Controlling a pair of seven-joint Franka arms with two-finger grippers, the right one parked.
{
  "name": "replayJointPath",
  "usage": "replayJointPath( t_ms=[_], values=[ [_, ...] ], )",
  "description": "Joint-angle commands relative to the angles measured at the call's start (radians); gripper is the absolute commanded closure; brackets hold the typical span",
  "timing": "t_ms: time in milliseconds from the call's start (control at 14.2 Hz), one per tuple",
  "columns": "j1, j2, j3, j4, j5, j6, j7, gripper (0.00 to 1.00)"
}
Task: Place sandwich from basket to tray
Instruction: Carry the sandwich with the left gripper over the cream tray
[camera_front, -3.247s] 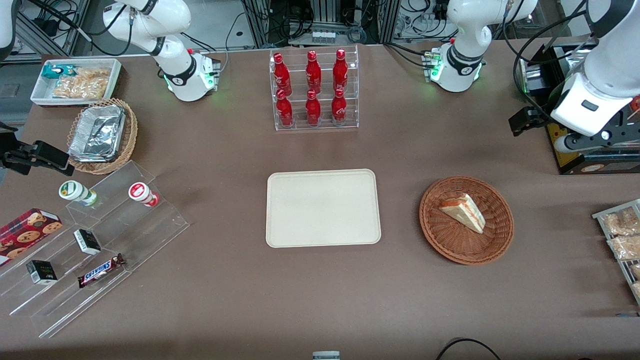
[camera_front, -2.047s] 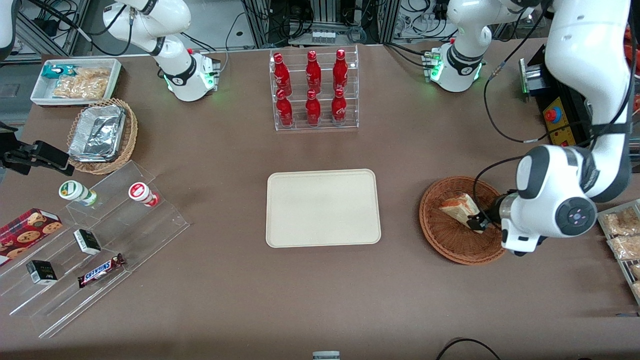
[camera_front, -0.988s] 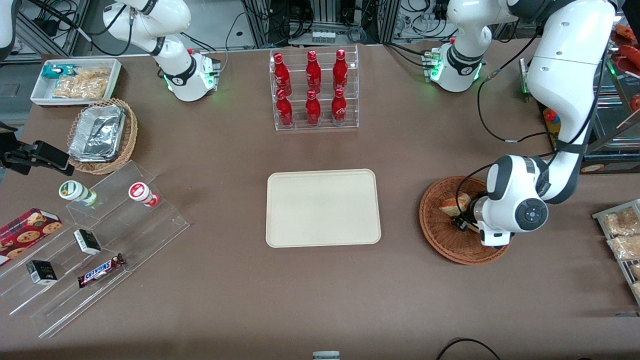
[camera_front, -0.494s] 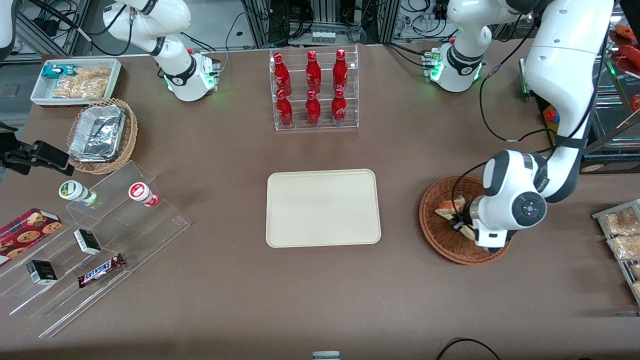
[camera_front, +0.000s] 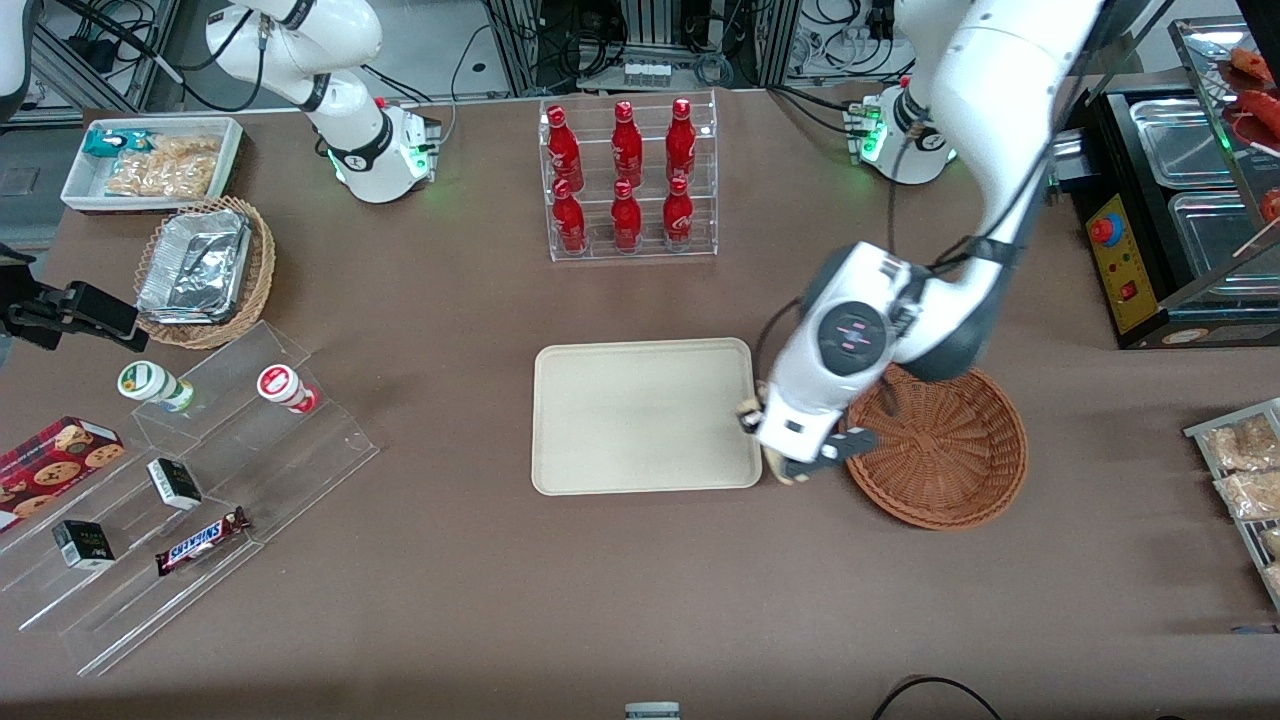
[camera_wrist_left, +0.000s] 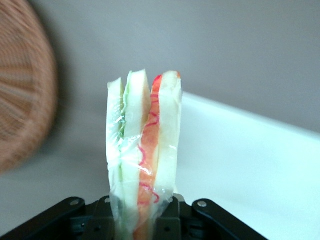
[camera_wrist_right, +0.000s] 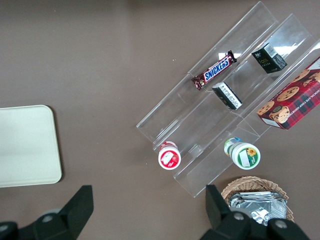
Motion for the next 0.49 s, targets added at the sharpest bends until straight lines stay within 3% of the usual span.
replayJointPath(
  t_ms=[0,424],
  values=[
    [-0.108,0.1,0.014,0.083,0.01,0.008,-0.001,0.87],
    [-0.243,0.243,0.02,0.228,0.015,0.009,-0.059,0.83]
  ],
)
